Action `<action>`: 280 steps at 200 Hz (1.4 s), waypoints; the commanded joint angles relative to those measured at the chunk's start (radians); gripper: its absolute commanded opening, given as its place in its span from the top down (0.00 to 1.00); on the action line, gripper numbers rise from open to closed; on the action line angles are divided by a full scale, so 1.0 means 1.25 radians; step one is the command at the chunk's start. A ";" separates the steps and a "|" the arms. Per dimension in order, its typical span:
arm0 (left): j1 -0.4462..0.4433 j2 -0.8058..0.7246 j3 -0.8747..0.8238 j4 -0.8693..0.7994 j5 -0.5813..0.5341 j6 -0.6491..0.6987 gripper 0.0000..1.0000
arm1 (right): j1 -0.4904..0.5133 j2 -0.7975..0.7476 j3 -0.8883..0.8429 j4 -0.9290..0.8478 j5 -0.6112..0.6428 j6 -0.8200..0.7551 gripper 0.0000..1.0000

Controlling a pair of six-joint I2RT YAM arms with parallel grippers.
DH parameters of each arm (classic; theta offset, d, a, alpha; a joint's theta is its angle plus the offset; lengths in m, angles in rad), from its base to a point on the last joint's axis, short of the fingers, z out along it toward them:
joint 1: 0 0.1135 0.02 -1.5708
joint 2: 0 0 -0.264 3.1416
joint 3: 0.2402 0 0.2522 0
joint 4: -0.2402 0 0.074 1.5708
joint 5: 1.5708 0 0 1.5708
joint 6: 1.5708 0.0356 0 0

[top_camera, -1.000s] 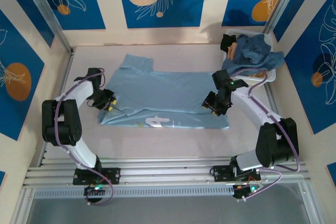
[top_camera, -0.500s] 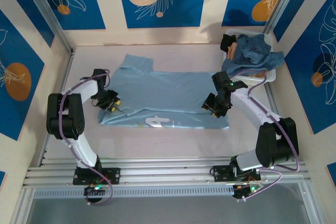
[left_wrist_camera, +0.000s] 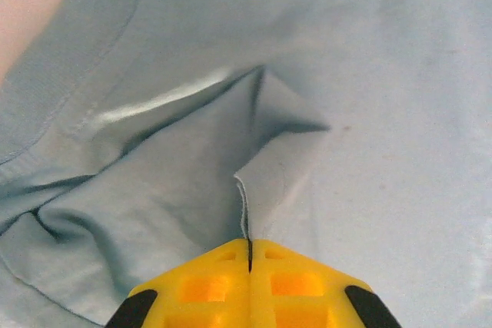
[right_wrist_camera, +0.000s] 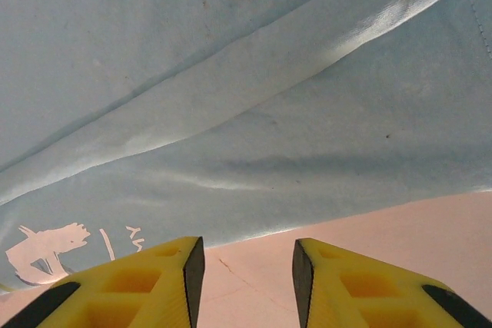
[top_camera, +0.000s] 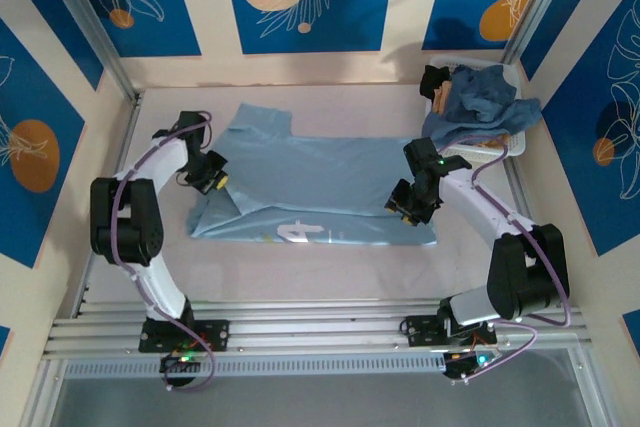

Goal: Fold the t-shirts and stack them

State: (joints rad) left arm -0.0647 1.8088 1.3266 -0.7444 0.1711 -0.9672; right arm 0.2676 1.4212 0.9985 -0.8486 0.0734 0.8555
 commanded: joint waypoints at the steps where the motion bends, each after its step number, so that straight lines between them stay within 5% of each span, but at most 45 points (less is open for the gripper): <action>1: -0.018 0.042 0.071 -0.056 -0.010 0.034 1.00 | 0.004 -0.007 0.001 -0.006 -0.025 0.008 0.62; 75: -0.047 0.248 0.349 -0.156 -0.009 0.101 1.00 | -0.006 0.004 -0.002 -0.006 -0.047 0.007 0.63; 104: -0.055 0.281 0.439 -0.184 -0.092 0.162 0.73 | -0.012 0.001 -0.009 -0.007 -0.057 0.005 0.63; 134: -0.068 0.180 0.381 -0.108 -0.139 0.215 0.48 | -0.018 -0.007 -0.014 -0.005 -0.059 0.004 0.63; 195: -0.105 0.056 0.092 -0.027 0.059 0.010 0.52 | -0.019 0.002 -0.023 0.009 -0.070 0.011 0.62; 280: -0.133 0.082 -0.014 0.073 0.051 -0.007 0.51 | -0.020 -0.004 -0.029 0.014 -0.075 0.011 0.62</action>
State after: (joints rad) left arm -0.2333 1.8771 1.3048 -0.7067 0.2337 -0.9710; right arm 0.2481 1.4242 0.9787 -0.8253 0.0105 0.8558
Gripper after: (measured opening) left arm 0.493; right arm 0.377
